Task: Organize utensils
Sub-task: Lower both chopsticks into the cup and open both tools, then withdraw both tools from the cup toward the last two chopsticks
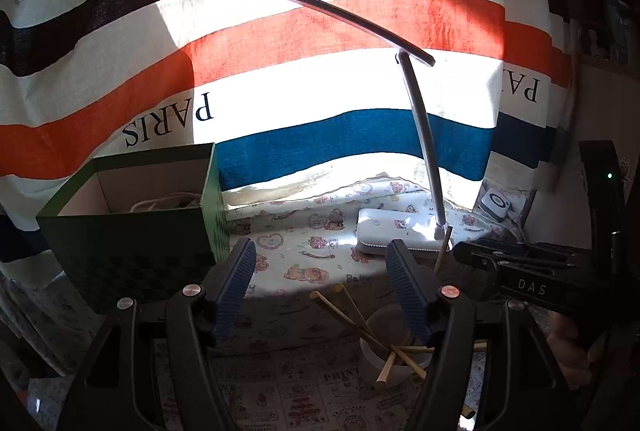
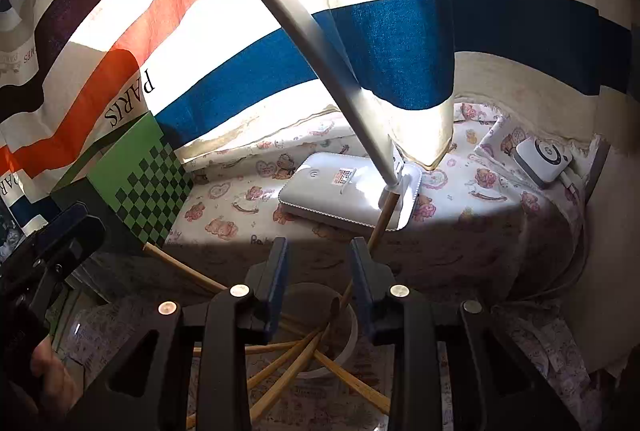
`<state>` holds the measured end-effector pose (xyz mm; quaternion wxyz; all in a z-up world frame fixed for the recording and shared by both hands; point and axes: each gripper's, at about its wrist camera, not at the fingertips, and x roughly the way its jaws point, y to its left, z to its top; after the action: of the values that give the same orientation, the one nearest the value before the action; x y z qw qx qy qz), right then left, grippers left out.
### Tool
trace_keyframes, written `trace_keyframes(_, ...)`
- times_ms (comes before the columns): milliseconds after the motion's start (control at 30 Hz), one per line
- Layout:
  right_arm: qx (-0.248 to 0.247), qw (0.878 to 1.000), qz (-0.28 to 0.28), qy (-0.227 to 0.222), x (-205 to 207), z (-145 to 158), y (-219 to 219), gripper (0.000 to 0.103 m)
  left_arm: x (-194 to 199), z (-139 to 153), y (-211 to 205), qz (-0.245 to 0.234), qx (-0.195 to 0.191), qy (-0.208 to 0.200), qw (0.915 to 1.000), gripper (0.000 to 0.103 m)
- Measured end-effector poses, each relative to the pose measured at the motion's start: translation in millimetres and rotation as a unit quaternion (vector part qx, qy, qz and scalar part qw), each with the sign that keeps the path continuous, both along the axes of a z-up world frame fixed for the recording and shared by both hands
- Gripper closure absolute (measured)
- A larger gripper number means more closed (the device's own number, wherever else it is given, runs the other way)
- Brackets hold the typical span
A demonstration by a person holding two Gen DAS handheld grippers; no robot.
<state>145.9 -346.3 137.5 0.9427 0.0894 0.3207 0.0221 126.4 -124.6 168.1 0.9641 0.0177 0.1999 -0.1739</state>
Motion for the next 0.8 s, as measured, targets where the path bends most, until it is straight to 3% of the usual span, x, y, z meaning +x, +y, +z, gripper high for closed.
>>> trace_keyframes(67,-0.002,1.000,0.004,-0.021,-12,13,2,0.066,-7,5,11,0.013,-0.001,-0.016,0.9998,0.025)
trace_keyframes(133,-0.004,0.999,0.010,-0.043,-26,24,6,0.057,-15,9,23,0.026,-0.001,-0.030,0.9992,0.019)
trace_keyframes(233,-0.018,0.996,0.012,-0.083,-53,41,14,0.053,-31,14,41,0.040,-0.005,-0.052,0.9979,0.009)
trace_keyframes(333,-0.024,0.993,0.021,-0.114,-80,52,22,0.046,-50,15,57,0.047,-0.006,-0.068,0.9966,0.008)
trace_keyframes(433,-0.032,0.991,0.012,-0.133,-104,51,26,0.045,-76,15,75,0.063,-0.012,-0.079,0.9948,0.007)
trace_keyframes(500,-0.031,0.989,0.008,-0.142,-120,47,25,0.045,-96,16,89,0.064,-0.027,-0.094,0.9931,0.001)
trace_keyframes(667,-0.050,0.987,0.024,-0.154,-153,39,37,0.044,-135,19,114,0.080,-0.054,-0.114,0.9887,0.000)
trace_keyframes(800,-0.039,0.987,0.046,-0.151,-170,27,50,0.042,-160,10,122,0.090,-0.046,-0.124,0.9872,0.000)
